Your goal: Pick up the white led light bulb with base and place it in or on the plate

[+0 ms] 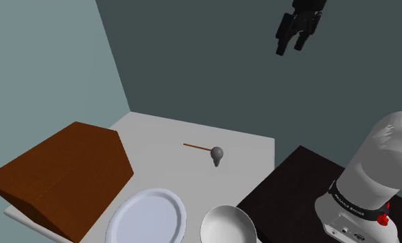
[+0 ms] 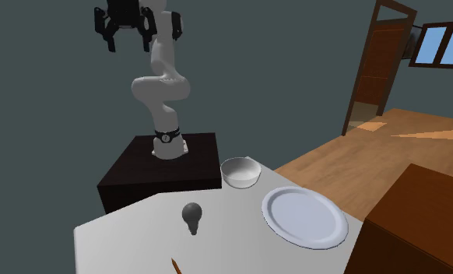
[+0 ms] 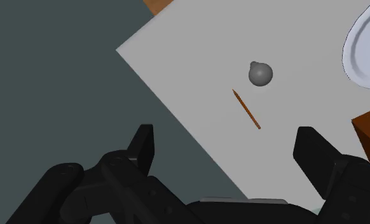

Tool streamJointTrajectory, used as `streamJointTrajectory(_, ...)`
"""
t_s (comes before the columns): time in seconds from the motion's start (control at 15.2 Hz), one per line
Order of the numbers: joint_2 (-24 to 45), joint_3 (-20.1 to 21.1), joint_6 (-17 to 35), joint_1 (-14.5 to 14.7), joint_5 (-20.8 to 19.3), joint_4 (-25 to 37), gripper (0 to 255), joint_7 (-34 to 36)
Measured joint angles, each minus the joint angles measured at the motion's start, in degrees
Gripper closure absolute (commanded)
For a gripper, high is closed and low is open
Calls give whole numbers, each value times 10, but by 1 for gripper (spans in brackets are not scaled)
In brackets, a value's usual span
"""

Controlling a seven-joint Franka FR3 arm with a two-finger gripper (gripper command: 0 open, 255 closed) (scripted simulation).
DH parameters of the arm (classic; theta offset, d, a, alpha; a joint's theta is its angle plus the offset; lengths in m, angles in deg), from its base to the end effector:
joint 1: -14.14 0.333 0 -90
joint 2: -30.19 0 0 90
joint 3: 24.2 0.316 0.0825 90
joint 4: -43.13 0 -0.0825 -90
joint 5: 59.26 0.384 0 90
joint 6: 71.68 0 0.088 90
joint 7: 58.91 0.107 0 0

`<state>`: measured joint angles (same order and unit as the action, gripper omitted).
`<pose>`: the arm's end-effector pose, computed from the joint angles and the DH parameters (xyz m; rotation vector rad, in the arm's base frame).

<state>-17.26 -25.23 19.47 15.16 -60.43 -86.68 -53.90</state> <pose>0.2960 -0.0046 0.6479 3.1295 -0.1315 0.2409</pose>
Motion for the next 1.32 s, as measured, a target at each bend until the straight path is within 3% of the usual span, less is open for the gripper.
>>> streamJointTrajectory(0.2, 5, 6, 20, 1, 4, -17, 0, 7)
streamJointTrajectory(0.79, 55, 45, 178, 13, 25, -139, 0, 54)
streamJointTrajectory(1.32, 171, 81, 334, 21, 38, -190, 0, 94)
